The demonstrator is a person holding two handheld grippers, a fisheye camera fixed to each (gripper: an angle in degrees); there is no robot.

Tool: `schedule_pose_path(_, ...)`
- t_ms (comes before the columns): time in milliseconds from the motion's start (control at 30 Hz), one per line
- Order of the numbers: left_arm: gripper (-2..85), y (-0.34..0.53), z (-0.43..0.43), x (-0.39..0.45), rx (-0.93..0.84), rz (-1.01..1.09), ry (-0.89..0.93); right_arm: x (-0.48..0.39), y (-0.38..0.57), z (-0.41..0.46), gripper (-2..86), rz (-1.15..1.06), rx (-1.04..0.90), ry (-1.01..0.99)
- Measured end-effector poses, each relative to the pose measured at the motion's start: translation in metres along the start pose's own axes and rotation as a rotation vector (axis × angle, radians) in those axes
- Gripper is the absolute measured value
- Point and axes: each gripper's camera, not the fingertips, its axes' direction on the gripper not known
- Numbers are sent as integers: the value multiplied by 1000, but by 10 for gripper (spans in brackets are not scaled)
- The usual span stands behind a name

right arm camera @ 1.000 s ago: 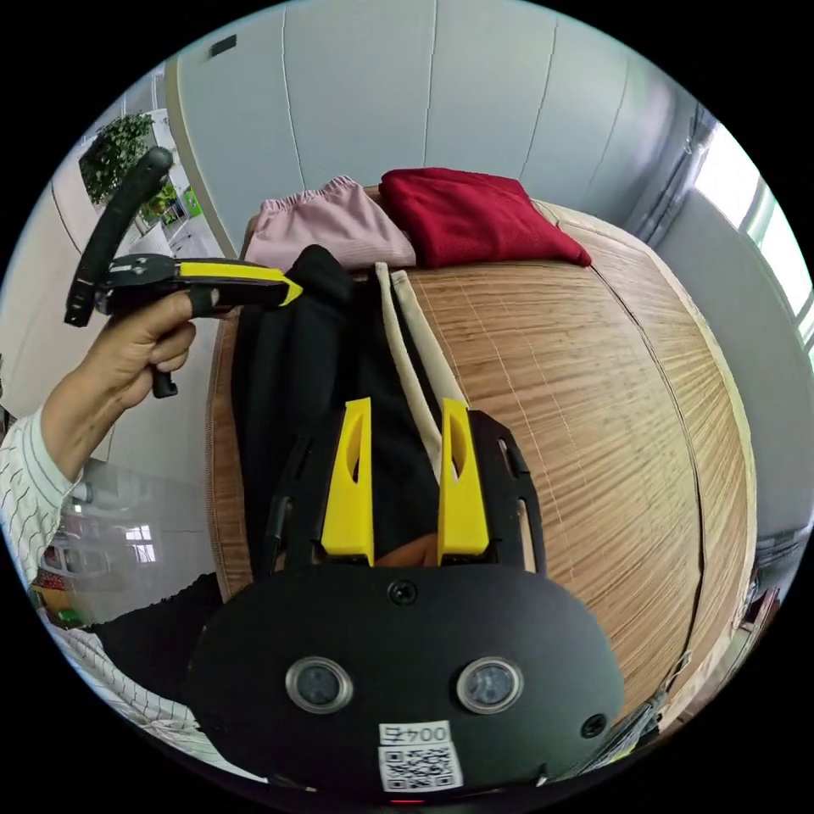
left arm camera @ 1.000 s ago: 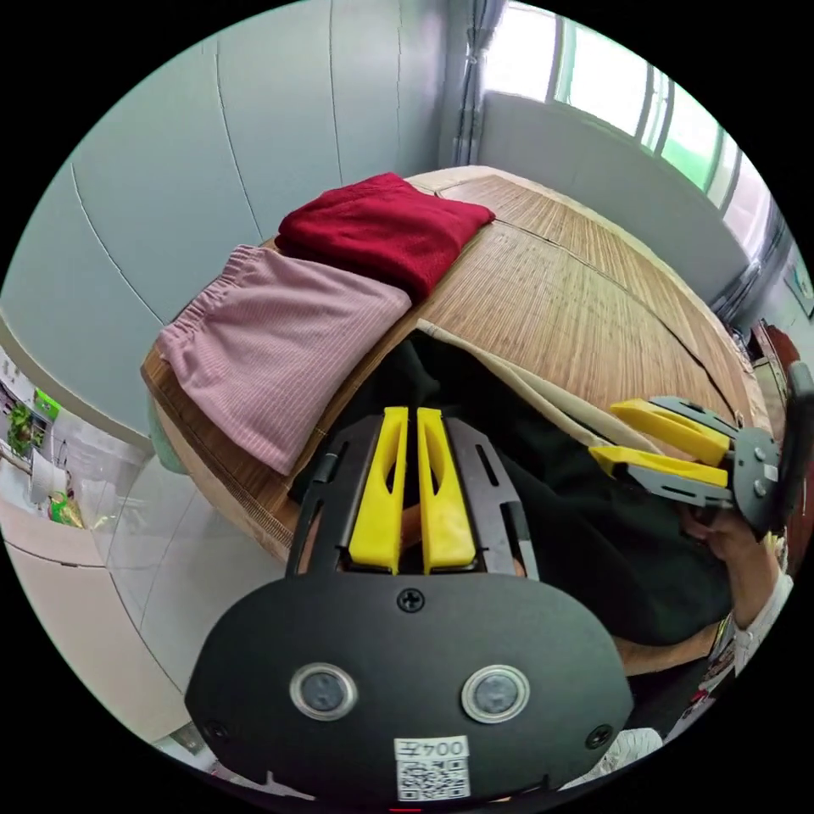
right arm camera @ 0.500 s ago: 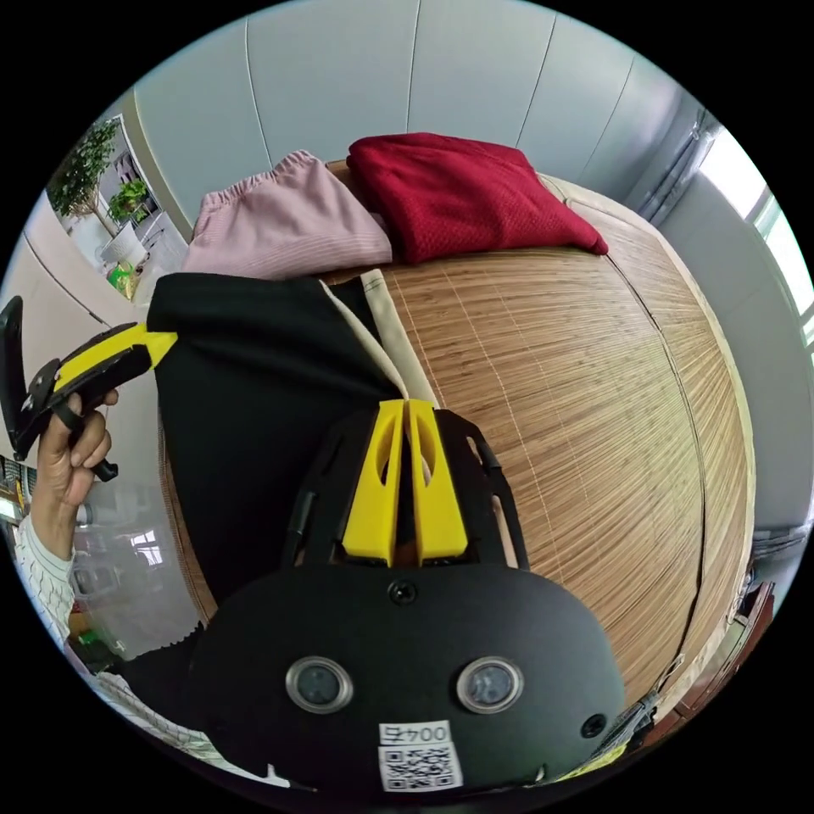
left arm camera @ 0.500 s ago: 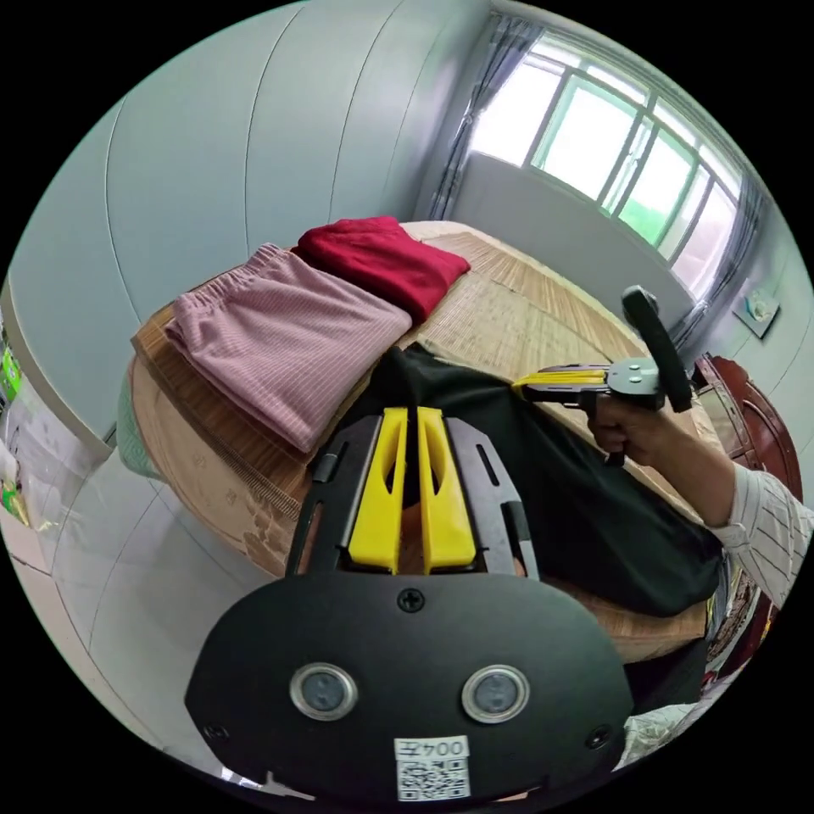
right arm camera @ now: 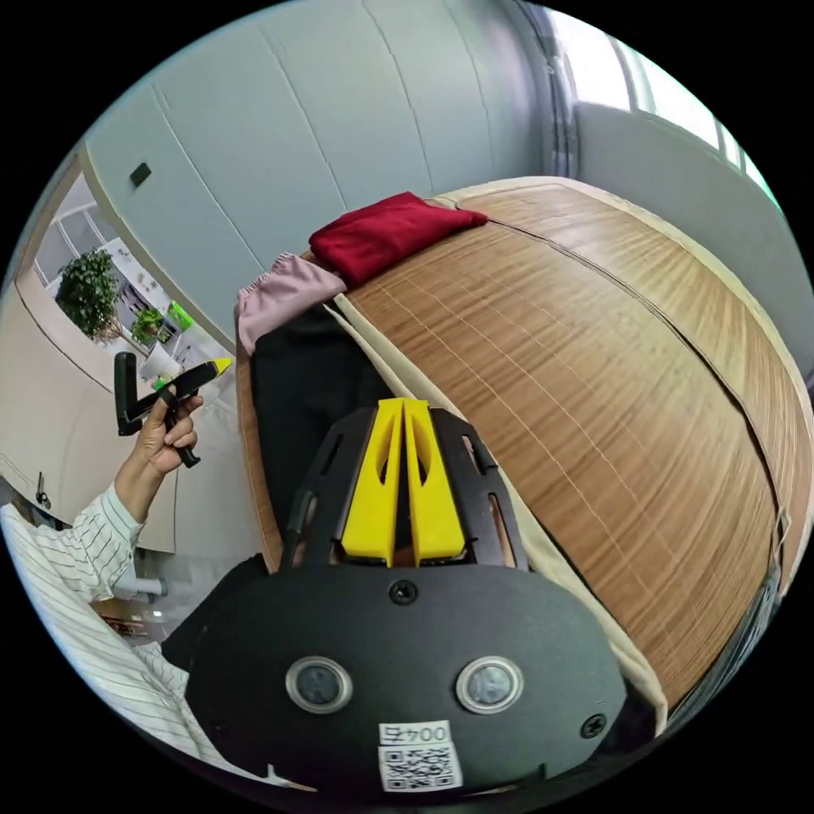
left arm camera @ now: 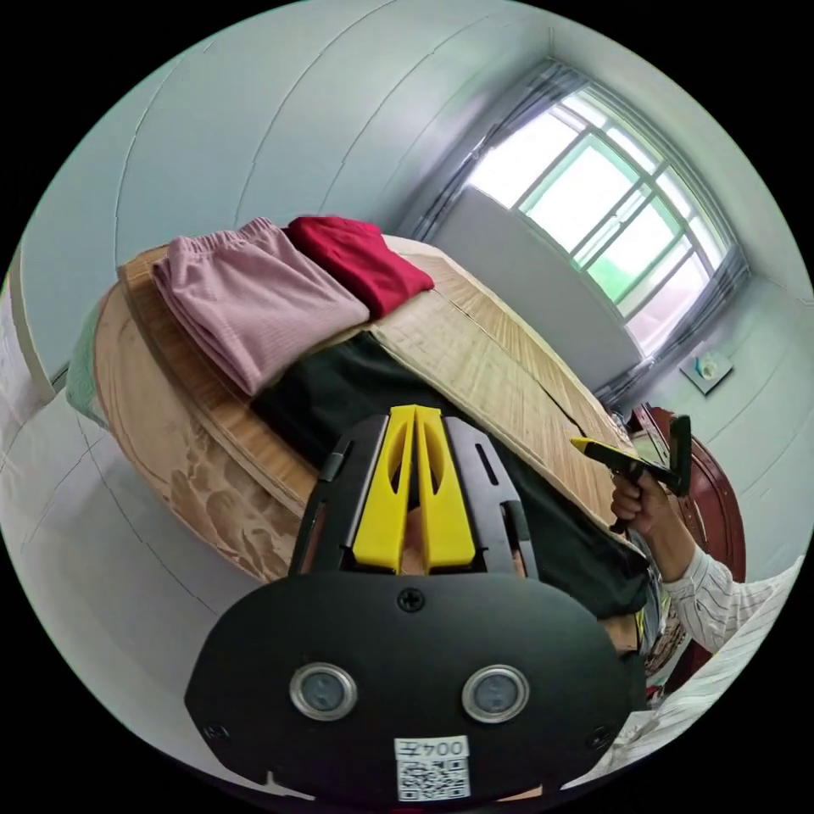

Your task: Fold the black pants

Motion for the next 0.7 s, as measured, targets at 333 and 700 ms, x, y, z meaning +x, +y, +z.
schedule_pose_path(333, 8, 86, 36, 121, -96, 85, 107, 88, 255, -130, 82, 269, -77, 328)
schedule_pose_path(700, 60, 99, 107, 322, -254, 491, 161, 176, 448, -257, 96, 705, 134, 395)
